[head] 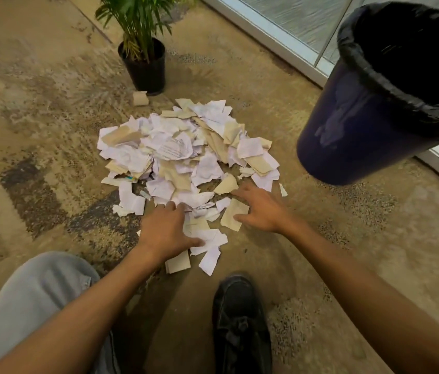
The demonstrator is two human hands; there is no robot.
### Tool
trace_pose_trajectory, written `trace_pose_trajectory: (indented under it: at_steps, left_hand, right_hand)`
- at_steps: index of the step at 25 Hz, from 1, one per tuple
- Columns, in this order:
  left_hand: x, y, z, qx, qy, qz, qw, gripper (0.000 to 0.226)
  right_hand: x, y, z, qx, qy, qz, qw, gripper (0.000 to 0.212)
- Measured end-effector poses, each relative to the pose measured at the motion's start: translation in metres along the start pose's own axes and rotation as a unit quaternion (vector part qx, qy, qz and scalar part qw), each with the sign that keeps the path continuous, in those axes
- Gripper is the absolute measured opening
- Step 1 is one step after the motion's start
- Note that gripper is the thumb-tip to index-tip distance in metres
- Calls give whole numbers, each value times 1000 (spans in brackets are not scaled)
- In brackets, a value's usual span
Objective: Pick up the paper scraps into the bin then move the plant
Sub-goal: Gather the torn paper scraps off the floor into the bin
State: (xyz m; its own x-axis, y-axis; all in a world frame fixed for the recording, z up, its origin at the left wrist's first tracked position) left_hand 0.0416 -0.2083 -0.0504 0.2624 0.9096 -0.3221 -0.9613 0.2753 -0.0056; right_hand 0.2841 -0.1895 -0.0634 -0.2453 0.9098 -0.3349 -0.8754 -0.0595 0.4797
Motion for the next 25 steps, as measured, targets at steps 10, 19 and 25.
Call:
trace_pose_trajectory:
  at_steps: [10,19,25]
  left_hand:
    - [24,8,-2,-215,26,48,975,19]
    - [40,71,25,-236,24,-11,971,19]
    - [53,64,10,-222,-24,20,975,26]
  right_hand:
    - [10,11,17,31,2,-49,998,26]
    - [47,56,7,177,25,47,983,21]
    - [59,69,-26,110,-12,47,993,15]
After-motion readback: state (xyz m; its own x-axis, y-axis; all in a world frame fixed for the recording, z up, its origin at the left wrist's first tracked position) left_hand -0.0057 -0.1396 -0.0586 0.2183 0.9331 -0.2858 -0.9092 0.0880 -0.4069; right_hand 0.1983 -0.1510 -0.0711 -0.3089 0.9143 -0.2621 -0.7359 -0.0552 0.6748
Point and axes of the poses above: each hand's wrist, its own x-axis towards the middle knuckle, its own z-axis out of the back of the hand, y = z × x, the point moved 1 cm from there along x, towards the middle knuckle, and after that the axes turned 9 degrees about x, right-handed, at the moved point
